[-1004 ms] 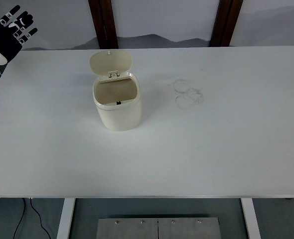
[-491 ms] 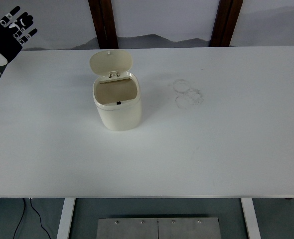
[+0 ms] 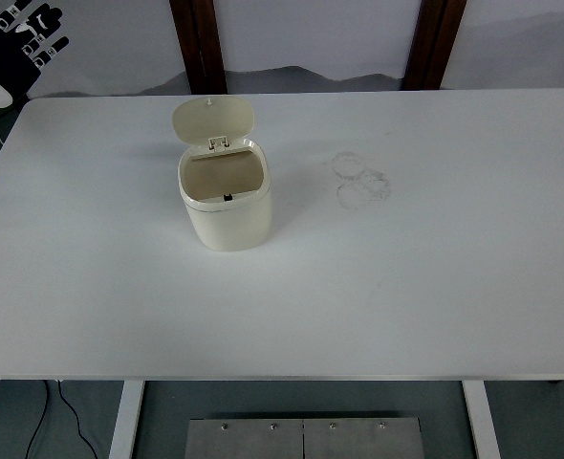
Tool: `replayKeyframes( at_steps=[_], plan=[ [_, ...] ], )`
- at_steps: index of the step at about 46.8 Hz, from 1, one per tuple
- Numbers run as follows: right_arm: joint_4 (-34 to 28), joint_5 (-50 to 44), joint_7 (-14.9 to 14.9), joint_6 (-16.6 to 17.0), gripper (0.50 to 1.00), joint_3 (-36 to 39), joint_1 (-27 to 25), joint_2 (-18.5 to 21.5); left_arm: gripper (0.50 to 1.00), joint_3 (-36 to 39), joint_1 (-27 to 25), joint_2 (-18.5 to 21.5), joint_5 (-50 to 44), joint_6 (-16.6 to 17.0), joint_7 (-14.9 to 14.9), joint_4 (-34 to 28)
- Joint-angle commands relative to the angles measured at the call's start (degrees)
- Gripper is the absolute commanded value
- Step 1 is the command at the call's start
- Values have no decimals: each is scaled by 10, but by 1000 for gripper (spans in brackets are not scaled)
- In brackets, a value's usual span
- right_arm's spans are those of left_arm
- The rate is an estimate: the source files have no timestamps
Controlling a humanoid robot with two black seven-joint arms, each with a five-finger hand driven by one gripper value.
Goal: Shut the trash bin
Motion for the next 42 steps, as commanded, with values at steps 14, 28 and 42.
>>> replayKeyframes(
  at_steps=[14,28,42],
  plan=[
    [0,0,0,1,995,0,0,0,1000,7,-35,-18,1,22,64,-5],
    [0,1,0,1,995,0,0,0,1000,104,-100,-28,32,22,73,-55],
    [0,1,0,1,995,0,0,0,1000,190,-177,-21,50,22,100,-122]
  ],
)
